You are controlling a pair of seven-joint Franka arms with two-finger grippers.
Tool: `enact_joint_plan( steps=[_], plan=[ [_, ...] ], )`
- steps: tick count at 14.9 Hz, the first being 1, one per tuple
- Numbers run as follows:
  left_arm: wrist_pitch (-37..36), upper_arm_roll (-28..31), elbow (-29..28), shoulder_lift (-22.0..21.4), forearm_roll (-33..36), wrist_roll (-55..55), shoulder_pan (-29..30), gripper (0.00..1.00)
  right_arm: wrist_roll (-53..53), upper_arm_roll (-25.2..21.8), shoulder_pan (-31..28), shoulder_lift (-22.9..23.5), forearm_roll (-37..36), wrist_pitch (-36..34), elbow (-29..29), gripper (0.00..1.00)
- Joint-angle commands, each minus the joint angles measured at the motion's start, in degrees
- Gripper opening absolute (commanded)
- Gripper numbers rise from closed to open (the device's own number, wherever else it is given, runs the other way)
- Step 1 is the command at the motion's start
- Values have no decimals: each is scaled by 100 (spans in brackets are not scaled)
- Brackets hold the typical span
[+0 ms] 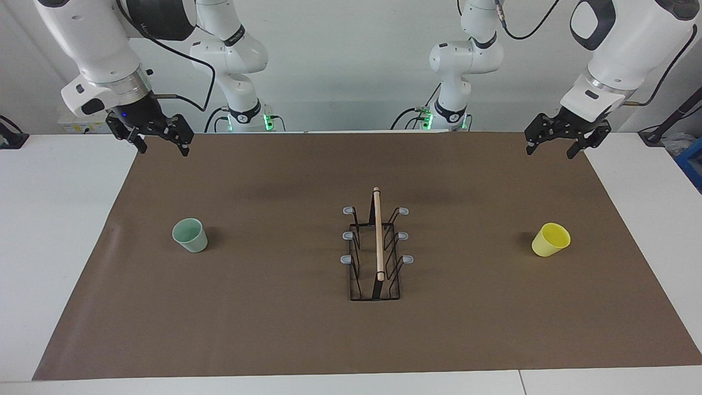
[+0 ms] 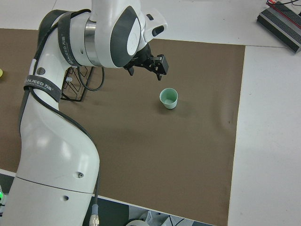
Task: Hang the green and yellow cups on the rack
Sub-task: 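Reach the right gripper down to the pale green cup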
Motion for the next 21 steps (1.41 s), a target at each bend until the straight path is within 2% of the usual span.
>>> enact_joint_plan(
  steps=[1, 3, 6, 7, 10, 13, 15, 17, 19, 21],
  plan=[
    [74, -34, -123, -111, 96, -52, 29, 100, -18, 14, -3, -103, -113, 75, -159, 100],
    [74, -26, -132, -111, 96, -52, 29, 100, 43, 32, -3, -120, -105, 22, -202, 100],
    [74, -25, -132, -111, 96, -52, 29, 100, -167, 32, 85, -357, -87, 459, -746, 100],
    [74, -25, -132, -111, 96, -52, 29, 100, -194, 32, 120, -262, -96, 548, -783, 100],
    [74, -26, -132, -111, 96, -52, 29, 100, -291, 32, 164, 580, -140, 794, -591, 100],
    [74, -26, -132, -111, 96, -52, 29, 100, -667, 102, 147, 1643, -262, 1066, -3, 100],
    [74, -34, -132, -111, 96, -52, 29, 100, -1001, 216, 112, 2206, -403, 1216, 349, 100],
    [74, -34, -132, -111, 96, -52, 29, 100, -1318, 243, 138, 2576, -482, 1401, 587, 100],
    [74, -34, -132, -111, 96, -52, 29, 100, -1782, 347, 129, 3242, -797, 1332, 1217, 100],
    [74, -25, -132, -111, 96, -52, 29, 100, -2170, 497, 190, 3518, -1402, 1313, 1300, 100]
  ],
)
